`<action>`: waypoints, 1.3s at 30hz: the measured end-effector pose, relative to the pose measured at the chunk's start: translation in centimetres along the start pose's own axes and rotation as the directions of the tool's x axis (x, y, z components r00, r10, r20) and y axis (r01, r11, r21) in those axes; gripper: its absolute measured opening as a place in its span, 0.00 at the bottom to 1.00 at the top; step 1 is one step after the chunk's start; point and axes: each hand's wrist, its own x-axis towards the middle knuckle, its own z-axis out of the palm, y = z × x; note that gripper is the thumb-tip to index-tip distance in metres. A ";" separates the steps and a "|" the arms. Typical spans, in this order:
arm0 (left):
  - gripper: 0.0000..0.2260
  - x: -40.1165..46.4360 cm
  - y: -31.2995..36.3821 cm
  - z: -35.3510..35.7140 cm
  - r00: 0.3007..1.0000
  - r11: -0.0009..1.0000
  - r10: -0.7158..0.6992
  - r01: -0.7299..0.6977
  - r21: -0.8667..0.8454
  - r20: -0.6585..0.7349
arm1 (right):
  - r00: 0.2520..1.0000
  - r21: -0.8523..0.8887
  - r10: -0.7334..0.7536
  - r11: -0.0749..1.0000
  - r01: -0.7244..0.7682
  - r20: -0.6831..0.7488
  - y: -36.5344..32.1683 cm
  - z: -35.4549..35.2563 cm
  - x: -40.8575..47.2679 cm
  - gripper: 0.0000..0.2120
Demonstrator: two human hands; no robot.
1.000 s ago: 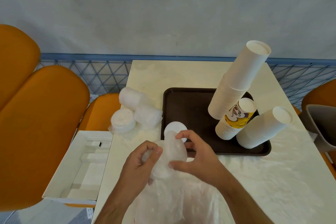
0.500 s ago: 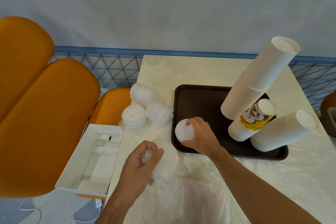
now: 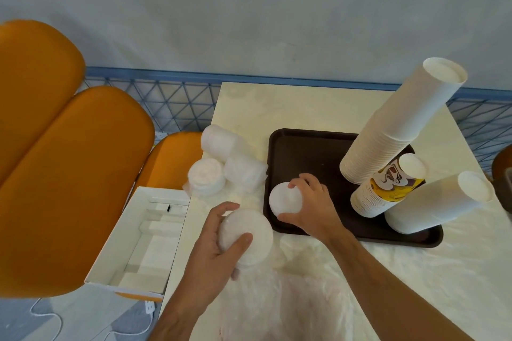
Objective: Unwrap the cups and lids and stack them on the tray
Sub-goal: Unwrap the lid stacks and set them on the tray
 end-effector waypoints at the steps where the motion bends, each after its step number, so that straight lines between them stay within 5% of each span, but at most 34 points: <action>1: 0.23 0.1 -0.1 0.0 1.000 1.000 -0.011 0.011 0.009 -0.007 | 1.000 0.079 0.009 0.997 -0.007 -0.024 -0.4 -0.6 -0.5 0.30; 7: 0.21 0.5 -0.4 0.8 1.000 0.998 0.026 -0.026 0.054 0.011 | 1.000 0.589 0.004 0.808 -0.018 0.025 -4.3 -4.1 -5.9 0.04; 18: 0.19 0.4 0.2 2.9 0.992 0.980 0.102 -0.114 0.160 0.081 | 0.989 0.616 0.101 0.774 -0.148 0.110 -4.7 -5.3 -9.7 0.06; 34: 0.15 -0.7 1.5 4.6 0.990 0.982 0.068 -0.088 0.168 0.123 | 0.956 0.819 0.110 0.495 -0.291 0.272 -3.6 -7.0 -11.3 0.05; 39: 0.19 -0.6 1.5 4.2 0.992 0.999 -0.032 0.033 -0.006 0.121 | 0.935 0.890 0.083 0.287 -0.354 0.345 -3.1 -7.6 -11.5 0.06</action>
